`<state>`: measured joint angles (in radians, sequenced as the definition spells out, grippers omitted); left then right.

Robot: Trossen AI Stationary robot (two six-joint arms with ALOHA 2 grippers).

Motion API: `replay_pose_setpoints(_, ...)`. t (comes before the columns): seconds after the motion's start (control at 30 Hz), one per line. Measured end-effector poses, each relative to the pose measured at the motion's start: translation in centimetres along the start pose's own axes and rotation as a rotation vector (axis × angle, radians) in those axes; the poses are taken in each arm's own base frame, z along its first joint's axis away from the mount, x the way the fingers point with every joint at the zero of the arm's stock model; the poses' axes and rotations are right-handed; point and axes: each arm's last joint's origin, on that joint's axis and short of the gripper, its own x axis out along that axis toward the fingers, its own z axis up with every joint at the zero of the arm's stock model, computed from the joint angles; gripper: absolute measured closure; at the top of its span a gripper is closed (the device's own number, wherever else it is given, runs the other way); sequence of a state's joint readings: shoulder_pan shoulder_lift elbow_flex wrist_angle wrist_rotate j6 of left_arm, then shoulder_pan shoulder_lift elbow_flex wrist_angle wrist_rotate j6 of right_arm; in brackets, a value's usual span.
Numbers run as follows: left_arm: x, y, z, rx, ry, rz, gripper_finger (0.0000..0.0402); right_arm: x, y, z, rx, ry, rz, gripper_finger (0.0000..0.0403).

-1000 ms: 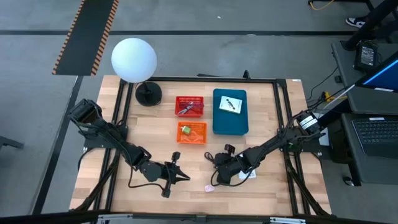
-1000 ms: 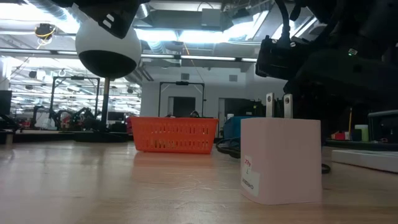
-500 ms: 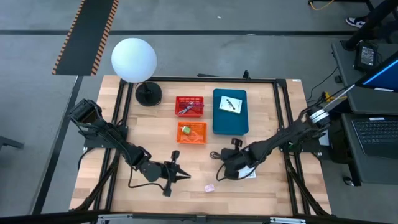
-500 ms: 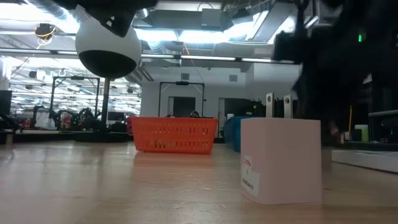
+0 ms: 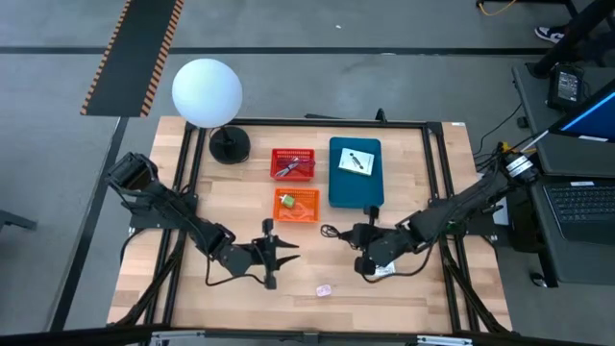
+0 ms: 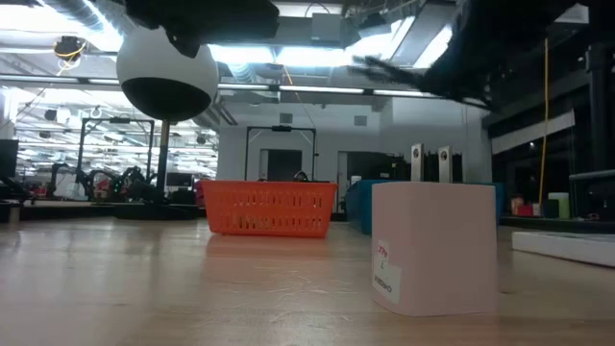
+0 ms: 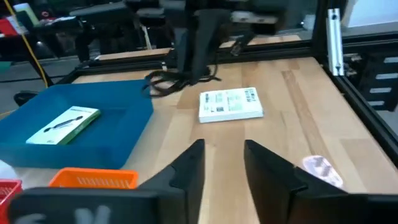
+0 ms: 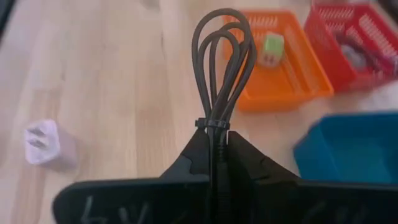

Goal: Pick and place items into bin
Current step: Put the black charger cable into the red bin

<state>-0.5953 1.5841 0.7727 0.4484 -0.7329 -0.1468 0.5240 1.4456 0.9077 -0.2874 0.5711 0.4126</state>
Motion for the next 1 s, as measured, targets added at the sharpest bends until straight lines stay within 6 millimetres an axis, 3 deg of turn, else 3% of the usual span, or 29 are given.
replay_pose_setpoints(0.17, 0.6, 0.8, 0.1, -0.011, -0.001, 0.028, 0.0243, 0.1, 0.5, 1.0, -0.025, -0.13, 0.045, 0.039)
replay_pose_setpoints(0.33, 1.1, 1.4, 0.2, -0.017, 0.0, 0.055, 0.0217, 0.8, 0.5, 0.1, -0.054, -0.288, 0.099, 0.039)
replay_pose_setpoints(0.7, 1.2, 1.6, 1.6, -0.058, -0.113, 0.056, 0.0213, 1.3, -1.8, -2.3, -0.064, -0.536, 0.177, 0.039)
replay_pose_setpoints(1.0, 3.0, 3.8, 2.1, -0.139, -0.124, -0.033, 0.021, 0.3, -3.1, -4.0, -0.098, -0.722, 0.264, 0.039)
